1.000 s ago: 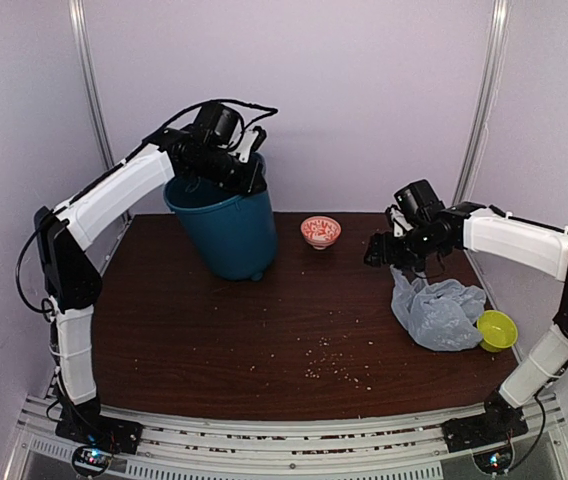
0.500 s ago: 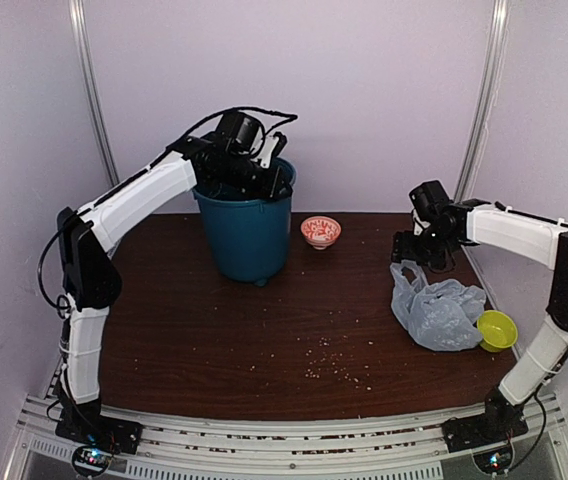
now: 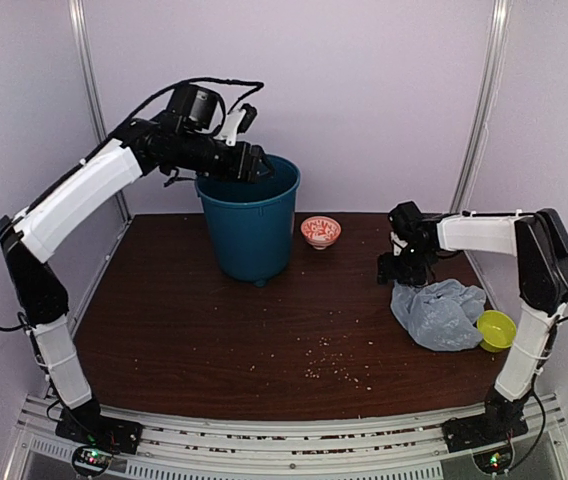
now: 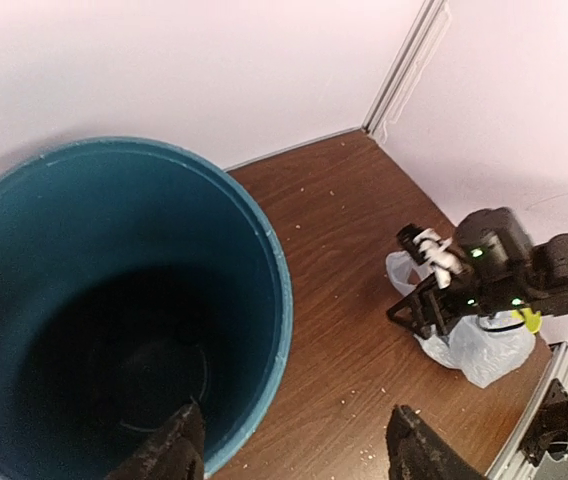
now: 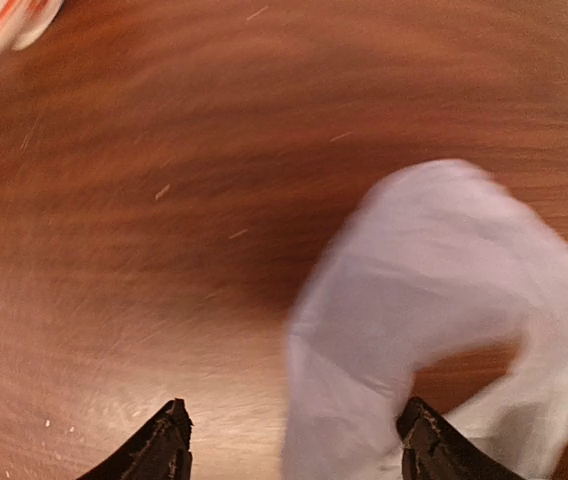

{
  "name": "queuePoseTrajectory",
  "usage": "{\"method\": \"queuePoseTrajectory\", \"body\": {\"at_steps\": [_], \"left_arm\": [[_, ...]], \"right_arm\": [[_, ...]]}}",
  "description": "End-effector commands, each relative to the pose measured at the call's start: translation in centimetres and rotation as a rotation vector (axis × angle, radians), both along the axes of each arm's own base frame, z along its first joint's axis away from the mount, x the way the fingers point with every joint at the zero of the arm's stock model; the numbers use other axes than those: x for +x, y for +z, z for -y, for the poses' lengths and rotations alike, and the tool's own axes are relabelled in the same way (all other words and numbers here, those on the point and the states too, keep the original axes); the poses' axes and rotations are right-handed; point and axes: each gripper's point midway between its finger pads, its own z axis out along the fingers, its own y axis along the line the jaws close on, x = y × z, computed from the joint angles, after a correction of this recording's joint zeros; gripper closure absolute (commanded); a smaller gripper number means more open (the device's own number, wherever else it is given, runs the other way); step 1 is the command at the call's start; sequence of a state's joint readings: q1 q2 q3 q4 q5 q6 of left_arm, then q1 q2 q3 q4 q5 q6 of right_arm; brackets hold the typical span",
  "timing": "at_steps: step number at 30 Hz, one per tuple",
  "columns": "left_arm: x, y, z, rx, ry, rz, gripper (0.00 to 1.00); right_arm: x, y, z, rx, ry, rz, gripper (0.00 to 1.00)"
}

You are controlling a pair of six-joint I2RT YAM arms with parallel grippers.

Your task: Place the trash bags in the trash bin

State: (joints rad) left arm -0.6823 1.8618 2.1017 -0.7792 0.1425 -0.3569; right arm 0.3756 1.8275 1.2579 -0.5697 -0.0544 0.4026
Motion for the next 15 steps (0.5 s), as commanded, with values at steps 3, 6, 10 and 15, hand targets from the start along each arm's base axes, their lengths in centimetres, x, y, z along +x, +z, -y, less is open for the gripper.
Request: {"method": "queuePoseTrajectory", "body": {"at_steps": [3, 6, 10, 15], "left_arm": [[-3.5, 3.4, -1.9, -0.067, -0.039, 0.046, 0.36], [-5.8, 3.7, -4.2, -0.043, -0.027, 0.037, 0.36], [-9.2, 2.4, -8.3, 0.033, 0.015, 0.025, 0.34], [-12.5, -3.4, -8.6, 0.009, -0.020, -0.167, 0.34]], "right_arm": [[-6.8, -0.3, -14.7, 0.076, 0.450, -0.058, 0.34], [-12.7, 3.3, -20.8, 0.091, 0.709, -0.036, 0.36], [-17.1, 8.4, -22.9, 0.189, 0.808, 0.046, 0.30], [-18.1, 8.4, -21.8, 0.179, 0.799, -0.002, 0.25]]}}
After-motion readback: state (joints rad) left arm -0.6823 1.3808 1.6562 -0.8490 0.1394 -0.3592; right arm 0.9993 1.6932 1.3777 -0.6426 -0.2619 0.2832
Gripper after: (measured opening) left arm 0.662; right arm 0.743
